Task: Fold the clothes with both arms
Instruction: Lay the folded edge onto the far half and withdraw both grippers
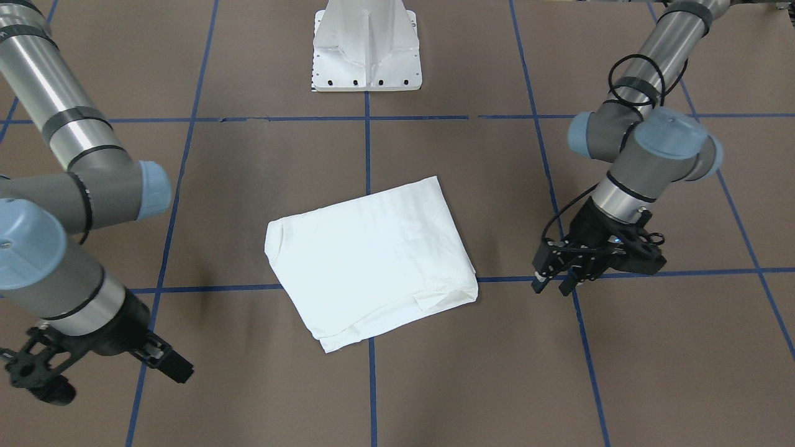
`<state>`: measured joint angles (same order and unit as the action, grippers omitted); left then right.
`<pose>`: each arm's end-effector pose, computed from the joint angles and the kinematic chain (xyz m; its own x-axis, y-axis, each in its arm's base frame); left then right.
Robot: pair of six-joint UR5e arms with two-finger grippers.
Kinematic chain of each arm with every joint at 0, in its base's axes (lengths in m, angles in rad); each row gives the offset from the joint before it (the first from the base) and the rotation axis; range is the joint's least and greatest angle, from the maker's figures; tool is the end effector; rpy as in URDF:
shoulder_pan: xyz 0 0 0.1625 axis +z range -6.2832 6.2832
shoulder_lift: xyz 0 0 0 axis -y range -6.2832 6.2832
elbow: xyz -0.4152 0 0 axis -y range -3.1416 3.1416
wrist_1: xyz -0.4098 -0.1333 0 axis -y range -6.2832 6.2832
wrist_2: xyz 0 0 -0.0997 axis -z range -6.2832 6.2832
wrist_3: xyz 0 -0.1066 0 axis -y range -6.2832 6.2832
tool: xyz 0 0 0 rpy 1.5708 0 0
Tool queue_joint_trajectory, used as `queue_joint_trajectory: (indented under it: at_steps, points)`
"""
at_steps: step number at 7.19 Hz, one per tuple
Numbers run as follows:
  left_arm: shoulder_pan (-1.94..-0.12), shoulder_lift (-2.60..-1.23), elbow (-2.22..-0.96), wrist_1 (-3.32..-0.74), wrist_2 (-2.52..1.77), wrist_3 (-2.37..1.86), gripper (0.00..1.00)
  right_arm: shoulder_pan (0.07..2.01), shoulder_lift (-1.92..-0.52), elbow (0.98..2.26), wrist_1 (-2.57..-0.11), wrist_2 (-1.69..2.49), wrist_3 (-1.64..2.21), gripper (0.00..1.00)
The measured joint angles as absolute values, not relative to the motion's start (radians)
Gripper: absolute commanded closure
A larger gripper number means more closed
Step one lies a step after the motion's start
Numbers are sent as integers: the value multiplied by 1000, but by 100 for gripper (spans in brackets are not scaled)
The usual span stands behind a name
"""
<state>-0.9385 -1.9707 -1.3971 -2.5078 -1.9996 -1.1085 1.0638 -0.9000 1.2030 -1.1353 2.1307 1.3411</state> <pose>0.3357 -0.6088 0.3999 0.4363 0.0909 -0.8952 0.3502 0.8993 0.2620 -0.3135 -0.7224 0.3651 0.4788 0.4646 0.7449 -0.4705 0.8521 -0.2292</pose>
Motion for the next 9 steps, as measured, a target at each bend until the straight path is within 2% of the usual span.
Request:
queue_joint_trajectory:
  at_steps: [3, 5, 6, 7, 9]
  points:
    - [-1193, -1838, -1410, -2481, -2215, -641, 35, 1298, -1124, 1259, -1159, 2300, 772, 0]
    - [-1346, -1802, -1410, -2350, -2292, -322, 32, 1452, -1179, 1266, -1352, 2354, 342, 0]
    - [-1415, -1798, -1412, -2245, -2310, -160, 13, 1500, -1183, 1268, -1466, 2356, 171, 0]
    - [-1469, -1797, -1419, -2126, -2321, -28, 1, 1530, -1185, 1276, -1545, 2354, 72, 0]
    - [-1525, -1794, -1458, -1941, -2333, 94, 1, 1548, -1229, 1371, -1661, 2354, 13, 0]
